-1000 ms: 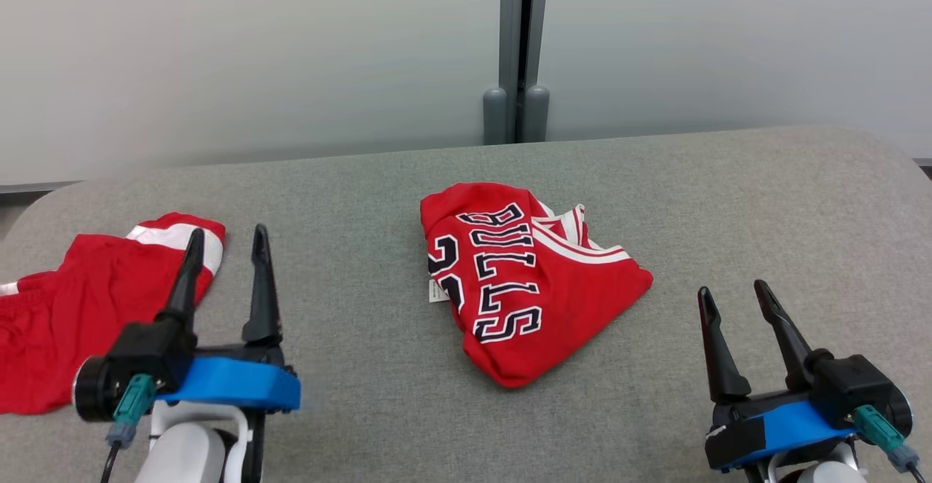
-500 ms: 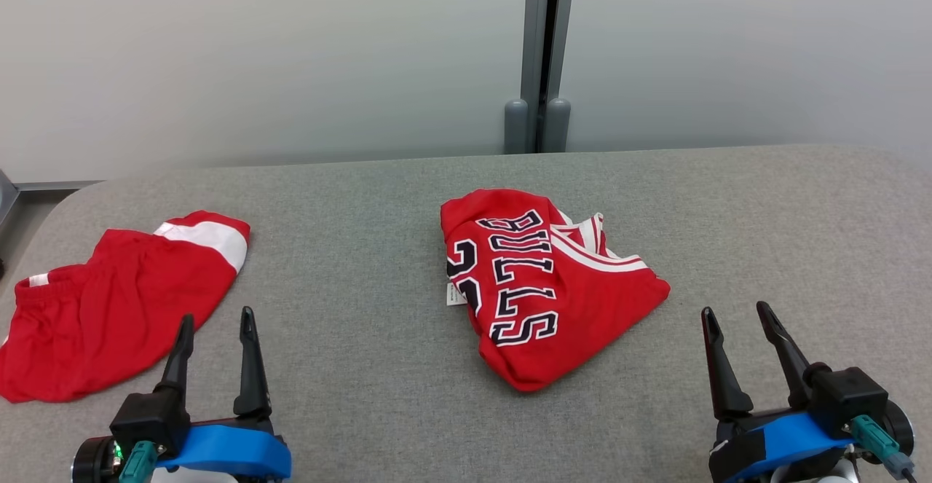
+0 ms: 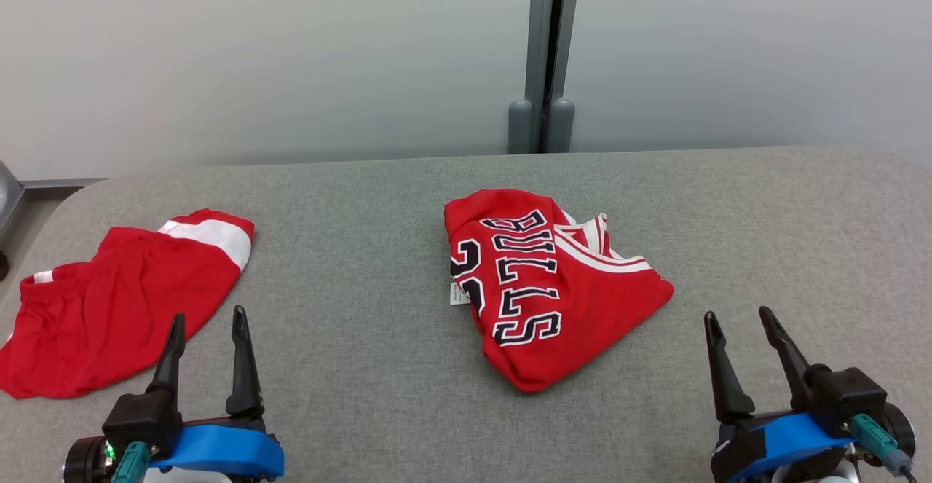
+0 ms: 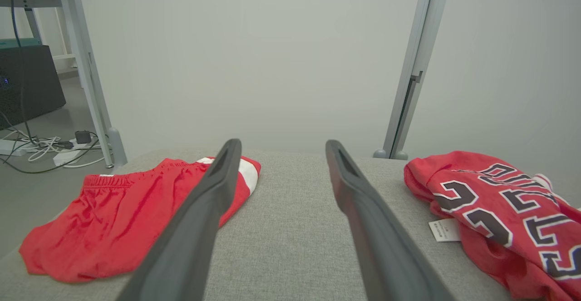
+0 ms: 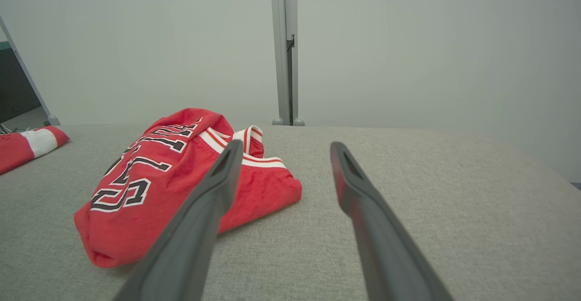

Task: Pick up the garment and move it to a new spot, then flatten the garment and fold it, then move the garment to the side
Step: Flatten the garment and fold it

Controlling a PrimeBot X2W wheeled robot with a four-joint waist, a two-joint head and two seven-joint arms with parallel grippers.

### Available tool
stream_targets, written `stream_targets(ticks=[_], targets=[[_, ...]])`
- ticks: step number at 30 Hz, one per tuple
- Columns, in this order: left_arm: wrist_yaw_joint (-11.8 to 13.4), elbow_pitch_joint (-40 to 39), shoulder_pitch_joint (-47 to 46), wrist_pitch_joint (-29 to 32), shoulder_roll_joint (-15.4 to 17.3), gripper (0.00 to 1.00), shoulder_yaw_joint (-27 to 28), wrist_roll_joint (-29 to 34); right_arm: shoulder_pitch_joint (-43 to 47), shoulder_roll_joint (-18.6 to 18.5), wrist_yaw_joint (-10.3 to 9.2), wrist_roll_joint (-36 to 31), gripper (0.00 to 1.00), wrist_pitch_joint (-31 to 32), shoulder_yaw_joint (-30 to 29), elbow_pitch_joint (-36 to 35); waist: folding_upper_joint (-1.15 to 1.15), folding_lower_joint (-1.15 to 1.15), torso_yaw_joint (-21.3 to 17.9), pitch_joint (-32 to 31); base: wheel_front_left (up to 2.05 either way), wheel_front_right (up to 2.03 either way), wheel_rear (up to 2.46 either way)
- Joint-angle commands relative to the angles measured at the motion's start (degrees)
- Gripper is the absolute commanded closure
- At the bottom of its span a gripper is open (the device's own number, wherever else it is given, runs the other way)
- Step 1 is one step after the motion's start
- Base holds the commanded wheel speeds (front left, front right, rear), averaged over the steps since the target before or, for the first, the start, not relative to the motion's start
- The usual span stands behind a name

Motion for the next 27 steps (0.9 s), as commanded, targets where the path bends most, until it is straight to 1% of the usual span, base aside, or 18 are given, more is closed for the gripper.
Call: stream_targets(ticks=[1,5,9,15,19,27], targets=[[-0.3,0.0,-0.7,-0.2,-0.2,0.00,0.4,0.5,-1.5,-0.2,0.03,-0.5,0.00,0.1,0.1,0.1,0.00,0.00,0.2,0.1,0.00,0.00,0.00],[-0.7,-0.1,-1.1,-0.2,-0.7,0.00,0.6,1.2,-4.6,-0.2,0.02,-1.3,0.00,0.2,0.6,0.7,0.00,0.00,0.9,0.7,0.00,0.00,0.00],[-1.4,-0.5,-2.5,-0.2,-1.2,0.00,0.7,1.8,-11.0,-0.2,0.02,-3.5,0.00,0.9,0.9,2.3,0.00,0.00,2.2,2.3,0.00,0.00,0.00],[-2.1,-1.2,-5.1,-0.2,-2.3,0.00,0.6,2.0,-19.7,-0.2,0.02,-7.4,0.00,1.8,-1.3,7.1,0.00,0.00,5.2,5.7,0.00,0.00,0.00],[-2.6,-1.7,-6.9,-0.2,-3.0,0.00,0.2,2.2,-23.6,-0.5,0.02,-10.0,0.00,2.4,-4.5,12.7,0.00,0.00,6.9,8.0,0.00,0.00,0.00],[-3.4,-1.8,-9.7,-0.2,-3.7,0.00,-0.1,2.5,-27.2,-2.8,0.02,-13.5,0.00,2.5,-9.8,28.6,0.00,0.00,9.5,11.5,0.00,0.00,0.00]])
